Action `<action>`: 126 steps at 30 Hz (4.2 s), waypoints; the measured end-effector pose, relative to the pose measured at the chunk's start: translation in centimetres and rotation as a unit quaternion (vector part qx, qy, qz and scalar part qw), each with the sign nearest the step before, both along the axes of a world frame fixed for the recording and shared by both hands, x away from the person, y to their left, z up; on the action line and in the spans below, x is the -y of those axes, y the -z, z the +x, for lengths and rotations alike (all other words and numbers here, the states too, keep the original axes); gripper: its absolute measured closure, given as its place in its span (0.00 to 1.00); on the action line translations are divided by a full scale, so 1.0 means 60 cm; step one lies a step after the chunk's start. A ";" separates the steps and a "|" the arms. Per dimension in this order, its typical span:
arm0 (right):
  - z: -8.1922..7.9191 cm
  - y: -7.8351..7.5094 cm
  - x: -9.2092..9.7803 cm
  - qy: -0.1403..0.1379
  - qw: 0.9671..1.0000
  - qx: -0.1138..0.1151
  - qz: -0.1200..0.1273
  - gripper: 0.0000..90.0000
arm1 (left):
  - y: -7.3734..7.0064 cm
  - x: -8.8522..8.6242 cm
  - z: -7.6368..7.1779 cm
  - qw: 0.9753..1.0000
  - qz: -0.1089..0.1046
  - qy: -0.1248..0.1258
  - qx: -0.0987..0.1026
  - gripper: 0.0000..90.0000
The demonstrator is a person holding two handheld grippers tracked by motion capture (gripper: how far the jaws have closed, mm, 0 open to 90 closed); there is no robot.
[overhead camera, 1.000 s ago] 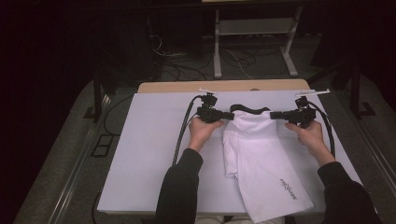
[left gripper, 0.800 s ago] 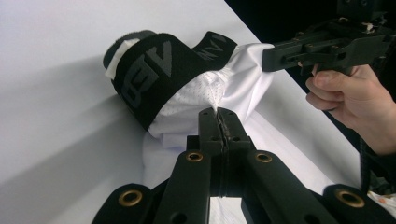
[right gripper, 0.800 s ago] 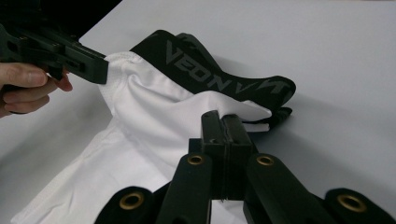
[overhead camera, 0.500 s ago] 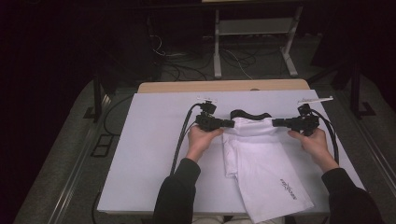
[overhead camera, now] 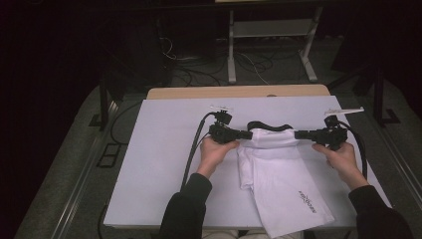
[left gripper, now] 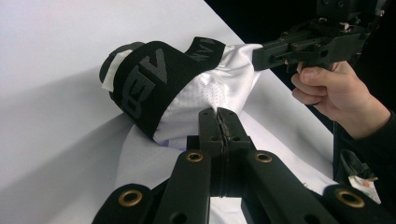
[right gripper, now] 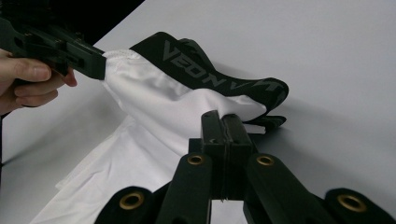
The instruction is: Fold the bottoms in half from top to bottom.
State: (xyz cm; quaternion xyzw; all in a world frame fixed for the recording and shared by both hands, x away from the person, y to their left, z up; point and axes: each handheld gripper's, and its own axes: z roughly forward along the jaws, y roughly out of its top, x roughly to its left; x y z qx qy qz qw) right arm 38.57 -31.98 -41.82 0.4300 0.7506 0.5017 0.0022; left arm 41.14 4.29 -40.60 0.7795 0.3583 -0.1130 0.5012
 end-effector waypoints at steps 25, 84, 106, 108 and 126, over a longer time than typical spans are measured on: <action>-0.044 0.004 0.006 -0.008 1.000 -0.001 -0.003 0.99 | 0.005 0.001 -0.039 1.000 -0.002 0.018 -0.003 0.99; -0.161 -0.003 0.032 -0.063 0.998 -0.023 -0.012 0.99 | 0.002 0.022 -0.179 0.995 -0.015 0.095 -0.023 0.99; -0.189 0.009 0.031 -0.083 0.995 -0.043 -0.029 0.99 | 0.033 0.025 -0.215 0.993 -0.022 0.111 -0.036 0.99; -0.192 0.009 0.032 -0.085 0.995 -0.043 -0.031 0.99 | 0.034 0.025 -0.218 0.993 -0.024 0.114 -0.037 0.99; -0.210 0.020 0.036 -0.095 0.993 -0.057 -0.047 0.99 | 0.050 0.037 -0.244 0.990 -0.010 0.137 -0.037 0.99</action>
